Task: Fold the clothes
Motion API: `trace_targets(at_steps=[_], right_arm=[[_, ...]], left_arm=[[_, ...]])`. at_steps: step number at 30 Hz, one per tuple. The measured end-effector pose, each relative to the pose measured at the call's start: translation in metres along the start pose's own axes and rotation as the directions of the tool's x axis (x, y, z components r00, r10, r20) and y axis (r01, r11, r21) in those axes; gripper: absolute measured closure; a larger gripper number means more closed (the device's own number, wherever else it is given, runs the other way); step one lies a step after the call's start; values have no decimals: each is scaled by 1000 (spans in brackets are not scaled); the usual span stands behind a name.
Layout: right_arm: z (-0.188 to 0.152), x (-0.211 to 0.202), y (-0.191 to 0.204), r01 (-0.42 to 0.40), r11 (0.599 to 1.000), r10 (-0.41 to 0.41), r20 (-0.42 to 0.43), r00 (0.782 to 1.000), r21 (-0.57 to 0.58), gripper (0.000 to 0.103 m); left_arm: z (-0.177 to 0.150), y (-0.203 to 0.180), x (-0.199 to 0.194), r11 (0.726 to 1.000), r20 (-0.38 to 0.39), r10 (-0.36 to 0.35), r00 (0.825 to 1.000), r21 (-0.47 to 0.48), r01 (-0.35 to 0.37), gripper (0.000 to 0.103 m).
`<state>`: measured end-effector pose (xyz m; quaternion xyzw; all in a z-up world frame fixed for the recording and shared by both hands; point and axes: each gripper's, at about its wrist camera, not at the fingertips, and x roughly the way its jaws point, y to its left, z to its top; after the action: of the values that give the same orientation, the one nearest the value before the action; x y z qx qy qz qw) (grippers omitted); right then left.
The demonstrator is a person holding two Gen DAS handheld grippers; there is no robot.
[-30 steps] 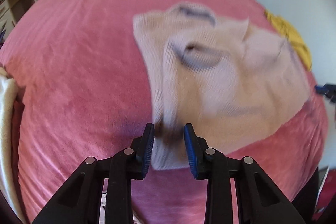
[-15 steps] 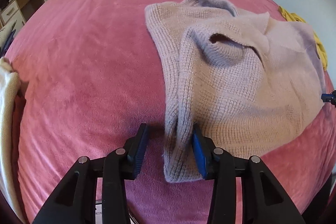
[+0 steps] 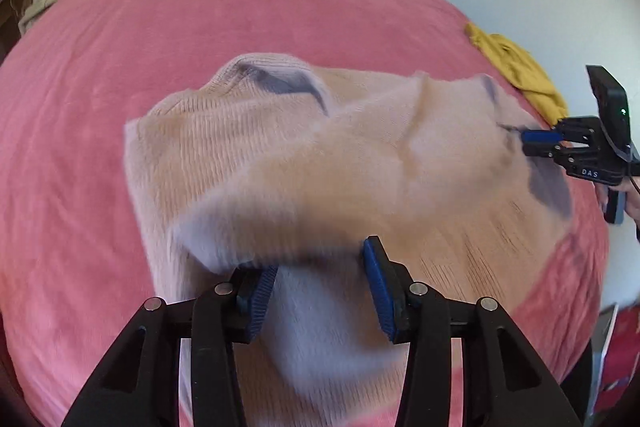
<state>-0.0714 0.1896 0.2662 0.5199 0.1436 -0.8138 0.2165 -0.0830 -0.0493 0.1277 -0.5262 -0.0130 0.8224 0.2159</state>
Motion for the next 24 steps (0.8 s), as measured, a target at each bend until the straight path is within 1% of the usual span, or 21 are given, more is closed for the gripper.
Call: trace_targets(at_steps=[2, 3, 4, 6, 7, 8, 9, 10, 11, 12, 13, 15, 17, 18, 19, 21, 23, 24], right_arm=[[14, 20, -20, 37, 998, -36, -16, 999, 51, 84], [18, 24, -34, 55, 994, -54, -15, 998, 92, 84], [17, 27, -52, 65, 986, -64, -6, 998, 154, 84], [13, 35, -90, 72, 952, -80, 14, 997, 299, 84], [8, 36, -106, 80, 929, -90, 12, 996, 360, 83], [1, 37, -121, 71, 904, -82, 9, 997, 422, 81], [-6, 39, -133, 40, 878, -55, 19, 998, 477, 82], [-11, 36, -138, 17, 861, -44, 40, 998, 508, 83], [-14, 31, -138, 10, 849, -50, 61, 997, 528, 82], [-17, 25, -136, 3, 846, -58, 87, 995, 532, 80], [-19, 17, -130, -6, 856, -66, 120, 991, 517, 79], [-21, 1, -111, -29, 882, -67, 186, 980, 470, 79], [-22, -9, -84, -69, 915, -25, 228, 973, 396, 79], [-21, -11, -70, -82, 927, -7, 233, 972, 367, 79], [-22, -15, -57, -92, 939, 14, 230, 973, 331, 79], [-23, -16, -31, -86, 966, 40, 187, 982, 243, 79], [-22, -8, -12, -45, 984, 22, 137, 990, 170, 79], [-21, -4, -5, -34, 989, 17, 114, 993, 146, 79]], left_arm=[[17, 16, 11, 998, -2, 21, 1000, -54, -21, 57], [25, 27, 10, 996, 16, 30, 999, -87, -28, 57], [32, 38, 8, 992, 39, 37, 999, -124, -32, 57], [46, 62, 0, 976, 110, 42, 993, -216, -18, 57], [50, 73, -3, 964, 134, 50, 990, -266, -13, 56], [53, 85, -5, 946, 150, 81, 985, -322, -29, 55], [56, 98, -7, 922, 156, 119, 981, -383, -51, 52], [56, 108, -9, 898, 159, 131, 979, -438, -49, 52], [52, 116, -14, 876, 173, 118, 978, -482, -20, 52], [46, 120, -20, 865, 196, 93, 976, -501, 18, 51], [41, 121, -26, 859, 216, 76, 973, -509, 46, 51], [31, 112, -32, 877, 240, 84, 967, -479, 42, 51], [24, 96, -29, 899, 275, 88, 957, -437, 43, 50], [13, 89, -38, 908, 292, 76, 953, -414, 55, 49], [5, 82, -43, 917, 305, 62, 950, -393, 66, 48], [-3, 69, -35, 933, 304, 30, 952, -351, 83, 40], [-8, 56, -26, 950, 266, 16, 964, -304, 68, 40], [-12, 50, -24, 961, 246, 25, 969, -274, 45, 40]])
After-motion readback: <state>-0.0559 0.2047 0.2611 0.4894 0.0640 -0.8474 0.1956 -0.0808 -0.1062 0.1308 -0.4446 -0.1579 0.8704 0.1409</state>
